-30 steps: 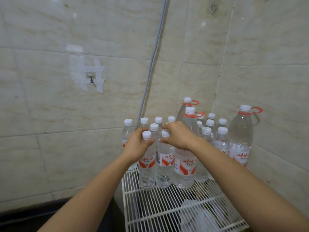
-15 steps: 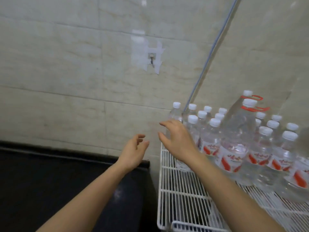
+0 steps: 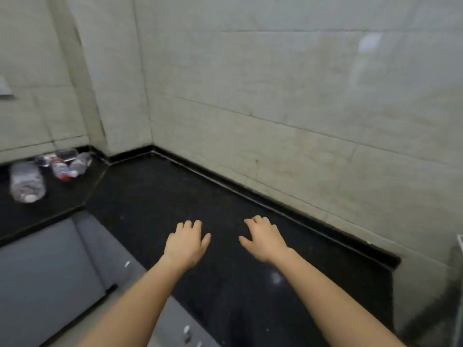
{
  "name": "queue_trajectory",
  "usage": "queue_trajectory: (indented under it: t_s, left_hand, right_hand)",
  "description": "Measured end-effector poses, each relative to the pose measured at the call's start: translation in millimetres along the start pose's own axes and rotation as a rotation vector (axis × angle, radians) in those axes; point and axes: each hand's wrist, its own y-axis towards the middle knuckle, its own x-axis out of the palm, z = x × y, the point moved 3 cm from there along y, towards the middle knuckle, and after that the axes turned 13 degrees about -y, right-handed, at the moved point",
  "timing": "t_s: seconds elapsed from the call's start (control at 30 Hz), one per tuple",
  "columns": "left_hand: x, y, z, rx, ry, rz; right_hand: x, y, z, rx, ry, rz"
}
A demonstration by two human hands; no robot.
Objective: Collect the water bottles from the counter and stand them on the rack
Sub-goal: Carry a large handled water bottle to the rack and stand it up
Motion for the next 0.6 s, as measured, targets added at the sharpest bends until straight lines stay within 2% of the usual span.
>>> queue_trajectory:
  t_s: [0.27, 0.6]
  left_hand:
    - [-96.9, -28.9, -242.1, -0.299, 0.046, 0.018]
    - [-161.0, -10.5, -429.5, -0.482, -0.037, 0.101]
  right_hand:
    - [21.6, 89.0, -243.9, -0.232, 0.024, -0.105]
    - [29.7, 199.4, -438.8, -0.417, 0.012, -0.166]
